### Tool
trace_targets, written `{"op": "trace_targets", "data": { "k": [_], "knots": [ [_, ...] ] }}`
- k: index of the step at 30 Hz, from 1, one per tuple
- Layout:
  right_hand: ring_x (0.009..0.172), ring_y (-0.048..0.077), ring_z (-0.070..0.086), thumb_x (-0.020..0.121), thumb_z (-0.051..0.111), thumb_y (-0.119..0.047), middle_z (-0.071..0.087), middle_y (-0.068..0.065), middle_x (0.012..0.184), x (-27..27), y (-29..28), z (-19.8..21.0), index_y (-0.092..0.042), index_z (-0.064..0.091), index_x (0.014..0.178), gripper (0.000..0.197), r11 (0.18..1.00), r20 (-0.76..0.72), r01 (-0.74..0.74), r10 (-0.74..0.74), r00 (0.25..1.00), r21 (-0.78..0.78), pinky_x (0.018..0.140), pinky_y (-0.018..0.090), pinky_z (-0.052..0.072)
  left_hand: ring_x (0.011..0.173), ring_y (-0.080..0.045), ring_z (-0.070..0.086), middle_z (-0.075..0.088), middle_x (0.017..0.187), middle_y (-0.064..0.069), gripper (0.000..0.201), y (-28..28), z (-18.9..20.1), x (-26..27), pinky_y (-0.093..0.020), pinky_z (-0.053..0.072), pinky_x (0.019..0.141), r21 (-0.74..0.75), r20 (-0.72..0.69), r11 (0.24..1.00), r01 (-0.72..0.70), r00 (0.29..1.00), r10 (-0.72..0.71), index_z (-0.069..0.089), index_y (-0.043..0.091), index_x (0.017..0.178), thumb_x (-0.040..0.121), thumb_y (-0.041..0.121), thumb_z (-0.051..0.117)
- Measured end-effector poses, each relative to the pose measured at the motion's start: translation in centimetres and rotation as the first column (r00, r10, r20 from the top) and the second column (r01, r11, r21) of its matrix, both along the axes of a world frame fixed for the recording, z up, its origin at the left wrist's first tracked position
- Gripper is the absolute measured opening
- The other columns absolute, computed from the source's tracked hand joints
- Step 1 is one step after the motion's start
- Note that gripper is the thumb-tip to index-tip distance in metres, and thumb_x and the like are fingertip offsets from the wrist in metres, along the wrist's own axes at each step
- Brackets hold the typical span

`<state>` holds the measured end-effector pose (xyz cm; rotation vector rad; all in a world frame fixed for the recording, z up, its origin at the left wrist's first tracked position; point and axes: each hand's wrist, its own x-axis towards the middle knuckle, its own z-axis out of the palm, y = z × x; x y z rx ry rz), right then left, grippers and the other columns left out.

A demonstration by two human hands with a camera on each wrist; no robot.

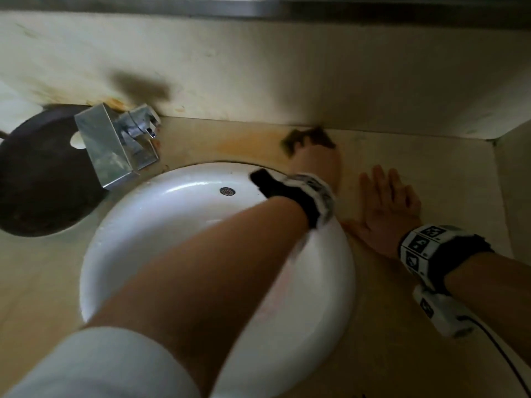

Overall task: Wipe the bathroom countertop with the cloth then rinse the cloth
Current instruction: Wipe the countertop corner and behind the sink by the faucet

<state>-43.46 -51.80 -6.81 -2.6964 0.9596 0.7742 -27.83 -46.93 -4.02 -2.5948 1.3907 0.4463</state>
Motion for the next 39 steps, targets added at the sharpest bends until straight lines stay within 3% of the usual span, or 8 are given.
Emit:
{"op": "trace_targets", "data": {
  "k": [3, 7, 12, 21, 29, 32, 34, 39],
  "knots": [
    [0.144, 0.028, -0.023, 0.084, 0.021, -0.073, -0.030, 0.004, 0.155, 0.0, 0.0, -0.1, -0.021, -0.021, 0.148, 0.093, 1.000, 0.008, 0.002, -0.002, 1.000, -0.002, 0.117, 0.049, -0.006, 0.132, -0.038, 0.031, 0.034, 0.146, -0.019, 0.046, -0.7, -0.2, -2.0, -0.046, 0.031, 0.107, 0.016, -0.093, 0.996, 0.090, 0.992, -0.088, 0.036, 0.004, 0.142, 0.097, 0.013, 0.035],
    [0.144, 0.028, -0.023, 0.085, 0.028, -0.072, -0.031, 0.003, 0.154, -0.1, 0.0, -0.2, -0.022, -0.022, 0.148, 0.095, 1.000, 0.018, -0.004, 0.004, 1.000, 0.011, 0.117, 0.049, -0.006, 0.115, -0.038, 0.051, 0.052, 0.128, -0.019, 0.042, 3.3, -1.1, 5.7, -0.048, 0.046, 0.094, 0.013, 0.164, 0.994, -0.107, 0.981, 0.103, 0.045, 0.004, 0.134, 0.094, 0.017, 0.050],
    [0.143, 0.029, -0.023, 0.083, 0.030, -0.073, -0.030, 0.004, 0.155, -0.3, -0.2, -0.5, -0.021, -0.020, 0.148, 0.097, 1.000, 0.056, -0.016, 0.015, 0.998, 0.019, 0.115, 0.050, -0.006, 0.113, -0.041, 0.055, 0.055, 0.124, -0.026, 0.033, 7.2, 0.9, 10.1, -0.044, 0.044, 0.093, 0.057, 0.151, 0.967, -0.249, 0.959, 0.238, 0.049, -0.006, 0.125, 0.099, 0.008, 0.033],
    [0.144, 0.027, -0.022, 0.084, 0.031, -0.072, -0.027, 0.004, 0.156, -0.6, -0.2, -0.6, -0.019, -0.018, 0.149, 0.098, 0.999, 0.116, -0.011, 0.006, 0.993, 0.044, 0.116, 0.048, -0.009, 0.133, -0.035, 0.031, 0.022, 0.152, -0.019, 0.049, -1.3, 0.4, -0.2, -0.042, 0.039, 0.101, 0.068, -0.060, 0.995, 0.067, 0.996, -0.063, 0.028, 0.001, 0.144, 0.098, 0.013, 0.039],
    [0.146, 0.018, -0.016, 0.075, 0.055, -0.070, -0.022, -0.001, 0.158, -1.0, -0.9, -0.1, -0.016, -0.024, 0.147, 0.120, 0.985, 0.182, 0.100, -0.124, 0.975, 0.137, 0.119, 0.038, -0.004, 0.140, -0.034, 0.018, 0.015, 0.156, -0.016, 0.053, 0.0, 2.1, -7.7, -0.041, 0.029, 0.110, 0.130, -0.094, 0.973, 0.192, 0.979, -0.181, 0.029, 0.003, 0.145, 0.099, 0.025, 0.041],
    [0.147, 0.021, -0.007, 0.078, 0.066, -0.038, -0.016, 0.000, 0.159, -2.5, -1.2, 1.5, -0.021, -0.011, 0.151, 0.108, 0.978, 0.250, 0.076, -0.125, 0.960, 0.196, 0.120, 0.041, 0.006, 0.143, -0.035, 0.010, 0.009, 0.158, -0.014, 0.054, 1.9, 1.8, -10.8, -0.042, 0.023, 0.115, 0.100, -0.191, 0.972, 0.212, 0.963, -0.191, 0.023, 0.006, 0.148, 0.099, 0.022, 0.040],
    [0.147, 0.022, 0.003, 0.078, 0.065, -0.023, -0.009, 0.000, 0.160, -3.7, -0.8, 2.7, -0.019, 0.005, 0.153, 0.096, 0.981, 0.266, -0.050, -0.002, 0.964, 0.188, 0.118, 0.037, 0.015, 0.144, -0.033, 0.010, 0.009, 0.158, -0.013, 0.052, 3.3, 1.9, -12.4, -0.042, 0.024, 0.114, 0.092, -0.232, 0.962, 0.257, 0.945, -0.231, 0.026, 0.007, 0.148, 0.099, 0.020, 0.040],
    [0.147, 0.015, 0.008, 0.092, 0.051, -0.022, 0.003, 0.000, 0.161, -7.9, 2.8, 2.7, -0.015, 0.013, 0.152, 0.071, 0.960, 0.251, -0.135, 0.072, 0.965, 0.246, 0.118, 0.029, 0.015, 0.141, -0.033, 0.019, 0.034, 0.150, -0.015, 0.052, 7.6, 1.6, -14.9, -0.044, 0.011, 0.119, 0.070, -0.164, 0.842, 0.536, 0.838, -0.520, 0.042, 0.005, 0.140, 0.092, 0.023, 0.047]
  ]
}}
